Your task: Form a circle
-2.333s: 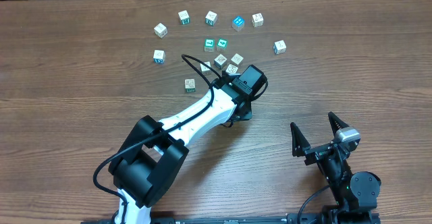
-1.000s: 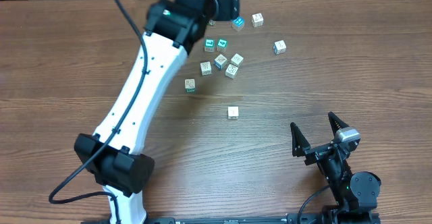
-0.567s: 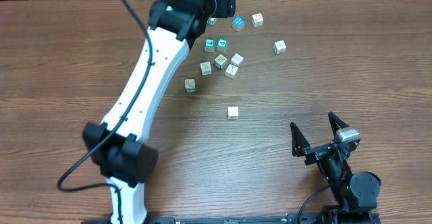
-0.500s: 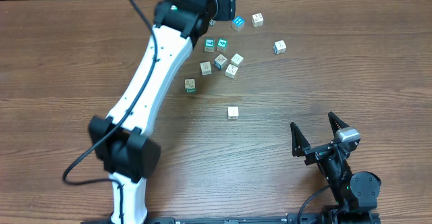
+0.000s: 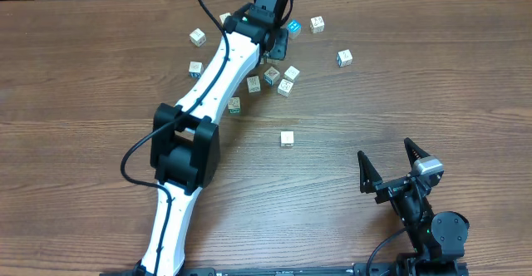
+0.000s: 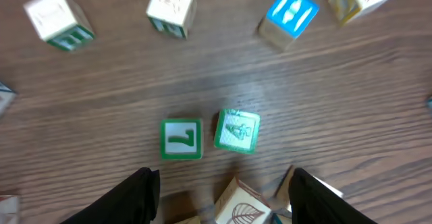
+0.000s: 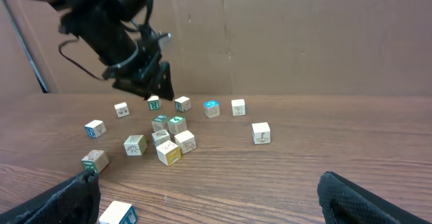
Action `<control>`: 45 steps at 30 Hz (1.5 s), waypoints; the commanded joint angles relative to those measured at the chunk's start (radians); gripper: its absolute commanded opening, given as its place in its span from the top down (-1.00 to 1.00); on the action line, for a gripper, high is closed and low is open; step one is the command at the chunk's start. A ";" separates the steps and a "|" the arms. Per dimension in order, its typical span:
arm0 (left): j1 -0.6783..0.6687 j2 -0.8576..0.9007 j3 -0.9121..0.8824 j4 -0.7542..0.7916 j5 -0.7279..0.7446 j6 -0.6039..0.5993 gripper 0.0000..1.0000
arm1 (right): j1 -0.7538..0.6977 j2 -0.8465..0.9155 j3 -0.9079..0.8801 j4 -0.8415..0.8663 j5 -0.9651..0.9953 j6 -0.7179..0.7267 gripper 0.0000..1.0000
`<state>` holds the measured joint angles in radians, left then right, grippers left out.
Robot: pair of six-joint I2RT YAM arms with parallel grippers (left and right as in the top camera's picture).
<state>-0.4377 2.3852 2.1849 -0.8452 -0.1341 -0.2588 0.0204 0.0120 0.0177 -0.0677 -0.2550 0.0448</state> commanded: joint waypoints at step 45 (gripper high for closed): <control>-0.045 0.070 -0.006 -0.311 0.169 -0.063 0.28 | -0.003 -0.009 -0.010 0.006 0.008 -0.005 -1.00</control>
<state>-0.4549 2.4390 2.1849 -1.1618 0.0235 -0.2893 0.0204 0.0120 0.0177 -0.0681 -0.2550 0.0448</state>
